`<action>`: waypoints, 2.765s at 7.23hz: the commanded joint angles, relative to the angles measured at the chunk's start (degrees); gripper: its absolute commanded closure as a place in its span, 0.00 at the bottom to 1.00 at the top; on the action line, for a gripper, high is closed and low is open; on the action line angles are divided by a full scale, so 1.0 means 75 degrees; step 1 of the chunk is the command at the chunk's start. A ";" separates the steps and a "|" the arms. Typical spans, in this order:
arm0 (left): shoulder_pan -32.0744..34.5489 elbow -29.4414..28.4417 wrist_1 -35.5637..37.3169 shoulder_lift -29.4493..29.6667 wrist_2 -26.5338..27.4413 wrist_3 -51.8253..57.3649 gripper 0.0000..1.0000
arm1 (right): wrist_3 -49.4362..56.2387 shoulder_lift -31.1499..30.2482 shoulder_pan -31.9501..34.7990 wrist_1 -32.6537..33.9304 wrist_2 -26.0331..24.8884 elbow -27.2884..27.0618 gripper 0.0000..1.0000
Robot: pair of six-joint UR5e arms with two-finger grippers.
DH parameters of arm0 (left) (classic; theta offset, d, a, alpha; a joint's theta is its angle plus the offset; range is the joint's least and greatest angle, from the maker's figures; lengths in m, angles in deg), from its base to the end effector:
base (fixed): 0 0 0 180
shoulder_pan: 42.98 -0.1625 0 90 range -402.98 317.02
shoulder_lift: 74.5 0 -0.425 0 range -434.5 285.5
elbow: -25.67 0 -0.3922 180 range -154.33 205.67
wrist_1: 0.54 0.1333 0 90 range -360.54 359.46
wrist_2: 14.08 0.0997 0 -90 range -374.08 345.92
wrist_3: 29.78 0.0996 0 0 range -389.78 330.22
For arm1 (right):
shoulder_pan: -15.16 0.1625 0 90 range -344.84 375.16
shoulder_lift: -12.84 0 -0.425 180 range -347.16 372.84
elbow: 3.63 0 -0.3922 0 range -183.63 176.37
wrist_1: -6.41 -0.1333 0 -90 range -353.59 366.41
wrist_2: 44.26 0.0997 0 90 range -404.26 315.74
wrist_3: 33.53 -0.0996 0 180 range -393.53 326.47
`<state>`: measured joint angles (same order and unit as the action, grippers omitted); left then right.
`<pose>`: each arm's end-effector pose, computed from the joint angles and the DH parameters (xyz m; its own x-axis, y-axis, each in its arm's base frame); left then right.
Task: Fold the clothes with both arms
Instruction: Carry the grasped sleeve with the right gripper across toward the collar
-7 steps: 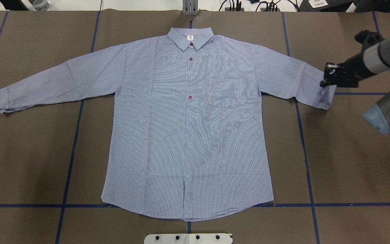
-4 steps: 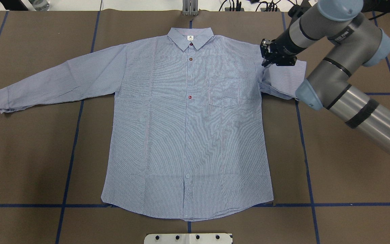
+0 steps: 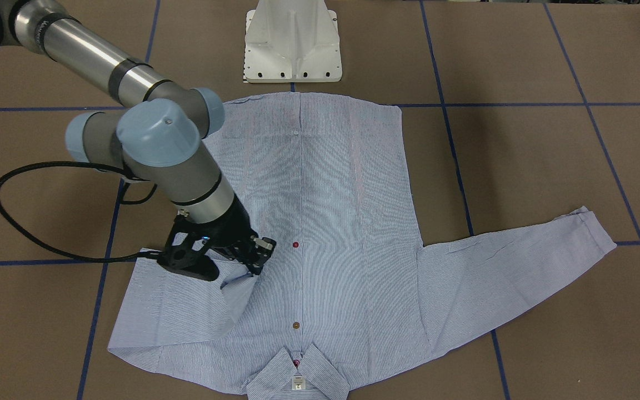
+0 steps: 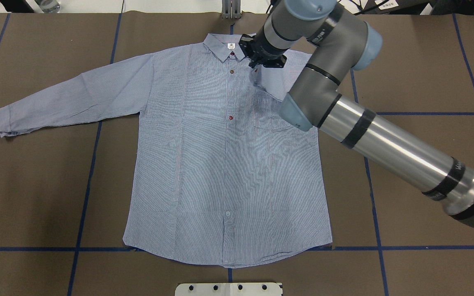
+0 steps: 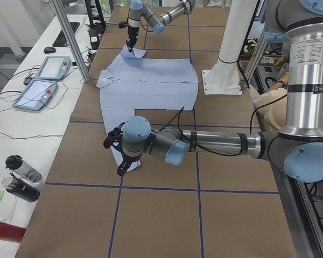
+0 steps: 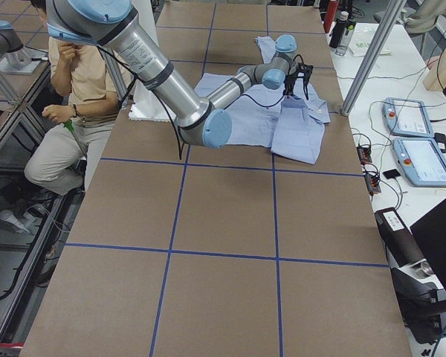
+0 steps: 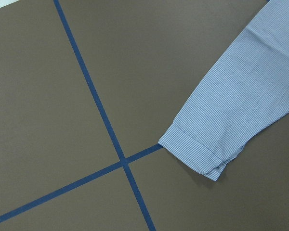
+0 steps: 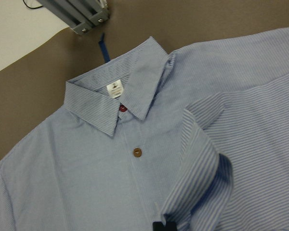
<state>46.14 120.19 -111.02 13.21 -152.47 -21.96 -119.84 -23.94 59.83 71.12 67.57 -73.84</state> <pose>-0.0513 -0.4933 0.5944 0.6515 0.4215 -0.6308 -0.1038 0.8731 0.4763 -0.5002 -0.6298 0.1637 0.3959 0.3074 0.8653 -0.4020 0.9053 -0.1377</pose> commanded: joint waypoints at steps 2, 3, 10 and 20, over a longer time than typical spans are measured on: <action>0.0000 0.0006 0.0000 0.0000 -0.0004 0.0000 0.00 | -0.0082 0.0919 -0.0646 -0.0179 -0.0766 0.0795 1.00; 0.0000 0.0006 0.0000 0.0000 -0.0004 0.0000 0.00 | -0.0093 0.1024 -0.0728 -0.0191 -0.0893 0.0888 1.00; 0.0000 -0.0005 0.0000 0.0000 -0.0016 0.0000 0.00 | -0.0468 0.1634 -0.1104 -0.0461 -0.1539 0.1686 0.98; -0.1148 -0.0913 -0.1778 0.0456 0.0054 -0.3113 0.00 | -0.2273 0.0578 -0.1362 0.2176 -0.1598 -0.1643 0.15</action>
<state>38.80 117.47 -121.47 15.69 -152.23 -40.69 -136.83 -12.38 49.61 84.33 55.31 -76.34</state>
